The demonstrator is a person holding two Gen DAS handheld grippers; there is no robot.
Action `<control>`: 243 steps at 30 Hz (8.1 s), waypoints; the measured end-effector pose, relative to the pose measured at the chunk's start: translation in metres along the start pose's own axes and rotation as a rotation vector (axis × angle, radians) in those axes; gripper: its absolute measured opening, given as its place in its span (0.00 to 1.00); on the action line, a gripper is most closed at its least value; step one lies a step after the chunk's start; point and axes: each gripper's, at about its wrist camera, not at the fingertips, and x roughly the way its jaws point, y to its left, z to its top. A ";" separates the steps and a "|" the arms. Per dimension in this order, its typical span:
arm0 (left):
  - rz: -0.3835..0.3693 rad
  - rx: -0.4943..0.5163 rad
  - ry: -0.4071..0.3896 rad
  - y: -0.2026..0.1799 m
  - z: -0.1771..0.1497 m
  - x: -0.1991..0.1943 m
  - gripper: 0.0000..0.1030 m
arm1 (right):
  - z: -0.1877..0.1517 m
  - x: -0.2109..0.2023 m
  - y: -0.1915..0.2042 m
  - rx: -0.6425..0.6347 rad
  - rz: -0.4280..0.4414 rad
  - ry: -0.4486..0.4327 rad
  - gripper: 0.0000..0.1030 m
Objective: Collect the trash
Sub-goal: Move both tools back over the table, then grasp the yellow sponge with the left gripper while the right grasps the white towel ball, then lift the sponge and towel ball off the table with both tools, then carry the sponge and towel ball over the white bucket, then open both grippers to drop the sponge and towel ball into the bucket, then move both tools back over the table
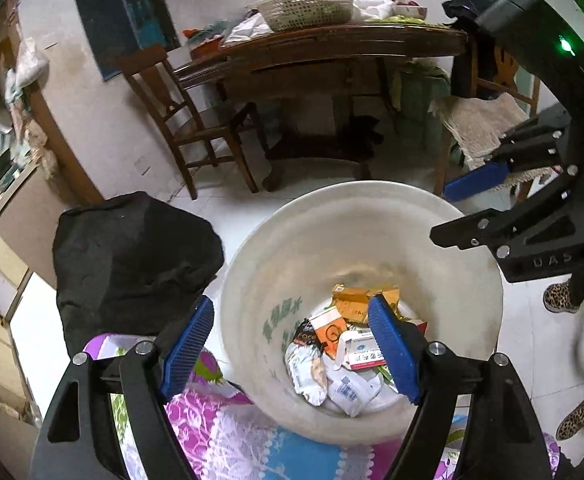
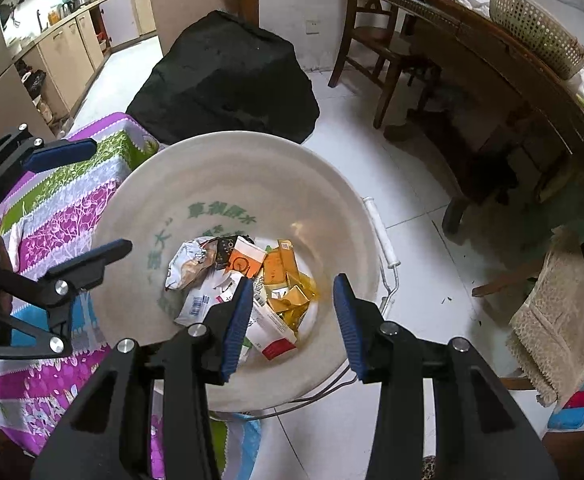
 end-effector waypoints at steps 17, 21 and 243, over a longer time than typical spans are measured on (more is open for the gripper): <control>0.376 -0.333 -0.076 0.016 -0.138 -0.099 0.81 | -0.067 -0.047 0.079 -0.003 -0.018 -0.473 0.39; 0.461 -0.422 -0.048 0.027 -0.184 -0.124 0.81 | -0.081 -0.036 0.108 -0.016 0.043 -0.467 0.39; 0.520 -0.769 0.010 0.192 -0.430 -0.234 0.83 | -0.036 0.037 0.371 -0.314 0.514 -0.211 0.65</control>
